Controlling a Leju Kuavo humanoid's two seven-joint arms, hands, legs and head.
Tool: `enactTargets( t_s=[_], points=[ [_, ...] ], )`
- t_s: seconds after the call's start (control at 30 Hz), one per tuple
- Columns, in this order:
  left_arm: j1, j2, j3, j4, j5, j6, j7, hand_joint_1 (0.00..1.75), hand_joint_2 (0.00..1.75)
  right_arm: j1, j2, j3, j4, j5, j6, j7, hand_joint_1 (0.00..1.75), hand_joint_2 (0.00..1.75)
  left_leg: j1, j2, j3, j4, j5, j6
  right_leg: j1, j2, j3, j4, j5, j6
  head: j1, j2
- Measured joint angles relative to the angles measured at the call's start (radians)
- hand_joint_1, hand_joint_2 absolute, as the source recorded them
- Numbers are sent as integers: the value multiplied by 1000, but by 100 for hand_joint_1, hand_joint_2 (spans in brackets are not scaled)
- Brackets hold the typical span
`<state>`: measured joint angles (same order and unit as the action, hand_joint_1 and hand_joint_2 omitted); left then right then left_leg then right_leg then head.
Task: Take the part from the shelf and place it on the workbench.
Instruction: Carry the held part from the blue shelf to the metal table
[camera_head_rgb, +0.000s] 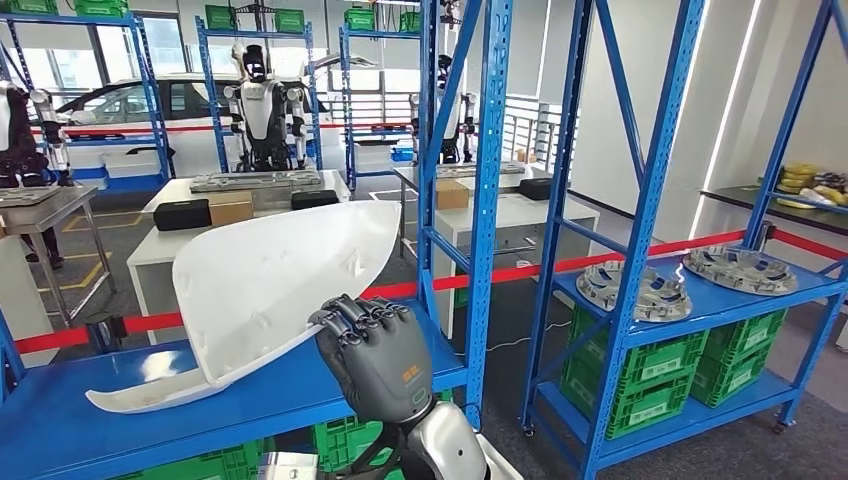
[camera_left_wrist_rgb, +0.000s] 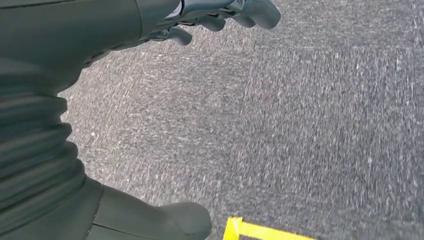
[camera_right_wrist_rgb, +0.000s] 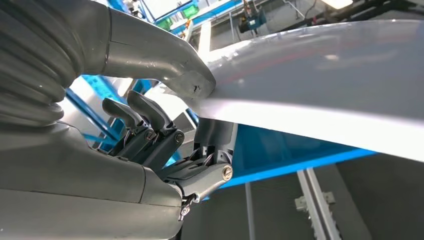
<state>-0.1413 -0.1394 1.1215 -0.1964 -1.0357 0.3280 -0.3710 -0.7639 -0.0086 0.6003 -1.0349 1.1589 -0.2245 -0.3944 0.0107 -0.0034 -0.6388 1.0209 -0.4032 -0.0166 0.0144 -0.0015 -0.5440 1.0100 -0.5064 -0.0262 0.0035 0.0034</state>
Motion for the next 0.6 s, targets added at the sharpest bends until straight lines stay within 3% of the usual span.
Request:
enactTargets(
  t_s=[0.07,0.13,0.2,0.23,0.27,0.3,0.37,0.43,0.53,0.6],
  points=[
    [0,0,0,0,0,0,0,0,175,-1,0,0,0,0,0,0,169,175,1,-1,-10,10,-10,-12,-5,-2,-3,-11,20,-11,-1,0],
    [0,-1,0,1,0,0,-2,0,175,-2,0,0,0,0,1,1,169,175,3,-1,-42,90,-74,-22,-11,-6,-13,-18,39,-19,-4,0],
    [0,1,0,1,0,0,-2,0,175,0,0,0,0,0,2,3,169,175,4,-1,-84,223,-153,-32,-12,-6,-32,-16,52,-22,-6,0],
    [0,2,0,1,0,-1,-2,0,175,1,0,0,0,-1,2,4,169,175,5,0,-93,266,-174,-36,-12,-6,-43,-14,58,-21,-7,0],
    [0,3,0,1,0,-1,-2,0,175,2,0,0,1,-2,1,4,169,175,5,0,-82,273,-176,-38,-13,-7,-53,-11,64,-19,-7,0],
    [1,4,0,1,-1,-1,-1,0,175,2,0,0,1,-3,0,5,169,175,5,0,-50,238,-162,-38,-14,-7,-62,-7,69,-17,-7,0],
    [0,4,0,1,-2,-1,0,0,175,2,0,-2,1,-5,-6,5,169,175,5,2,45,98,-126,-35,-14,-7,-78,5,75,-9,-8,0],
    [-1,4,-1,1,-3,0,2,0,175,0,0,-4,2,-7,-10,5,169,175,3,0,96,12,-110,-21,-12,-8,-88,14,82,1,-7,0],
    [-1,4,-1,1,-3,0,2,0,175,0,-2,-5,2,-8,-14,4,169,175,0,-2,91,5,-97,6,-11,-7,-96,16,94,19,-6,0],
    [-1,3,-1,1,-3,0,1,0,175,0,-4,-5,3,-10,-20,3,169,175,3,1,82,1,-82,21,-13,-5,-114,55,60,31,-3,0]
  ],
)
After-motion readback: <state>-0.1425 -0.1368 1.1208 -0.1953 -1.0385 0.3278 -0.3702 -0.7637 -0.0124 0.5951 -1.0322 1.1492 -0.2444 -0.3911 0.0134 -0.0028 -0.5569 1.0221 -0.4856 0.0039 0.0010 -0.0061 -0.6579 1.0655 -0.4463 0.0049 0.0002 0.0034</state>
